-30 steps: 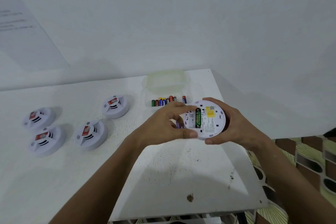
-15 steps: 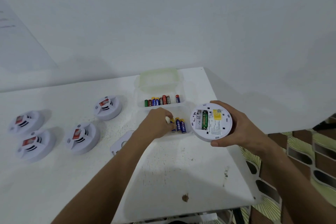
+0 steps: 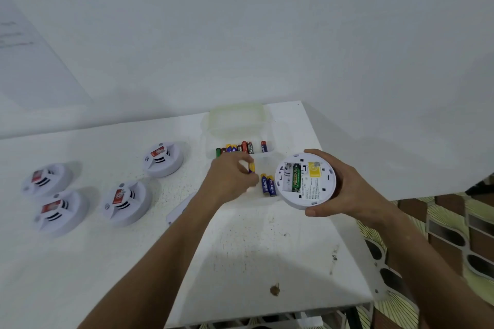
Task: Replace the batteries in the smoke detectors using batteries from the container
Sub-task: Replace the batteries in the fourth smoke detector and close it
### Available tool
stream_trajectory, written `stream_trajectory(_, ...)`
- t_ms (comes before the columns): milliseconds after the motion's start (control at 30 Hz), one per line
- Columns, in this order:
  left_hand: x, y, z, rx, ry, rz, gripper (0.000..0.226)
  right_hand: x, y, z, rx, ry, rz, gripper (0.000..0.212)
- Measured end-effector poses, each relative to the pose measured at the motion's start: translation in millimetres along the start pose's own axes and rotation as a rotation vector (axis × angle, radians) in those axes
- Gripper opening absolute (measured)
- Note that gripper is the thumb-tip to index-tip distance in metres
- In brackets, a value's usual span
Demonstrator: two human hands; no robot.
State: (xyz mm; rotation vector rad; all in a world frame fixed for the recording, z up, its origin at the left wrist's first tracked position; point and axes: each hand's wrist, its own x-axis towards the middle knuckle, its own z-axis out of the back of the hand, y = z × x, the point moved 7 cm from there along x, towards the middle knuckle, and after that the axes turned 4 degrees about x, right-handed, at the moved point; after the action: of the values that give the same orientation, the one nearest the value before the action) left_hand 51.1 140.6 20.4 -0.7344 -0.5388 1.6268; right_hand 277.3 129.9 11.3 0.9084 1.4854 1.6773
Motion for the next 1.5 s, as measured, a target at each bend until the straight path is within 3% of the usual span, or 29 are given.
stream_trajectory(100,-22,-31,32,-0.164,-0.239,-0.143,0.023,3,1,-5,0.015,0.019,0.007,0.092)
stream_trajectory(200,-48,-55,41,-0.264,-0.256,-0.258,0.023,9,4,-12,0.028,0.043,0.014,0.092)
stream_trajectory(333,-66,-61,28,-0.121,-0.216,-0.355,0.021,15,7,-21,0.041,0.069,0.025,0.093)
stream_trajectory(533,-77,-50,21,0.240,-0.363,-0.521,0.011,18,11,-34,0.057,0.102,0.032,0.091)
stream_trajectory(733,-90,-35,24,0.177,-0.345,-0.615,0.008,29,12,-48,0.097,0.126,0.023,0.094)
stream_trajectory(867,-85,-20,38,0.070,-0.327,-0.395,0.011,38,16,-62,0.096,0.164,0.028,0.097)
stream_trajectory(967,-78,1,44,-0.117,-0.234,-0.158,0.036,42,20,-70,0.089,0.194,0.048,0.094)
stream_trajectory(1133,-76,19,47,-0.305,-0.025,-0.003,0.073,49,20,-85,0.058,0.261,0.026,0.096)
stream_trajectory(1500,-86,60,58,-0.567,-0.070,0.180,0.061,65,19,-121,0.015,0.354,0.027,0.098)
